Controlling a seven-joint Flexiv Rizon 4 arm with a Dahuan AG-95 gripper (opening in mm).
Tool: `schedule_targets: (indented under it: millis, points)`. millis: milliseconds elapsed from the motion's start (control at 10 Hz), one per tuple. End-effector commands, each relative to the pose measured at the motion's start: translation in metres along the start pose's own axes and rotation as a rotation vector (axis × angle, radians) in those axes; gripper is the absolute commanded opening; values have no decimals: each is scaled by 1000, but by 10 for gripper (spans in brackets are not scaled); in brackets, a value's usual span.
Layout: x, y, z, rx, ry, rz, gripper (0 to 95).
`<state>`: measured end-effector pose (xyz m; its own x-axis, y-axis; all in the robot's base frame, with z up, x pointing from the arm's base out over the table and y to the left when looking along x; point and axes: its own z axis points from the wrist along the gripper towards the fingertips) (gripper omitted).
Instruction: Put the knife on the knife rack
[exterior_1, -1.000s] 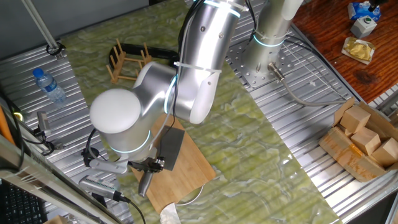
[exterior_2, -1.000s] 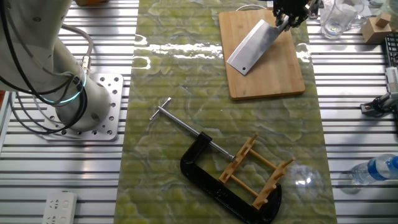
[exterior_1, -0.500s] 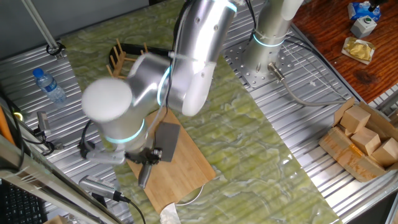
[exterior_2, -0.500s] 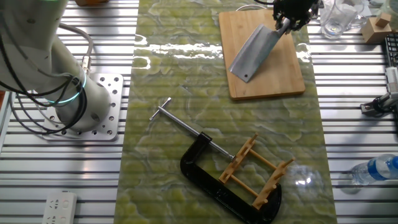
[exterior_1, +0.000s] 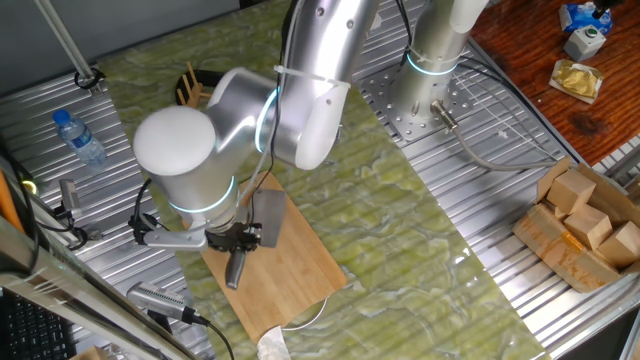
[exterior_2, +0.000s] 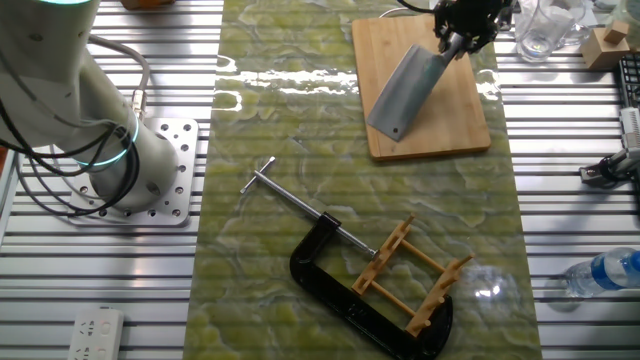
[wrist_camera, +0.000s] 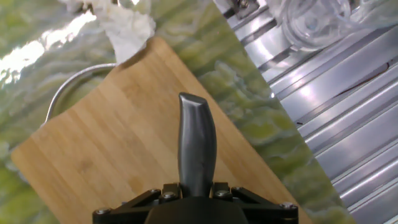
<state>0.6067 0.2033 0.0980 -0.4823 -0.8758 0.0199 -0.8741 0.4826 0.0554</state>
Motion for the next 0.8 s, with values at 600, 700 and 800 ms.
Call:
schedule_targets:
  millis: [600, 700, 800]
  points:
    - [16, 2, -12, 20, 21, -108, 0]
    - [18, 1, -15, 26, 29, -127, 0]
    - [19, 1, -18, 28, 33, -138, 0]
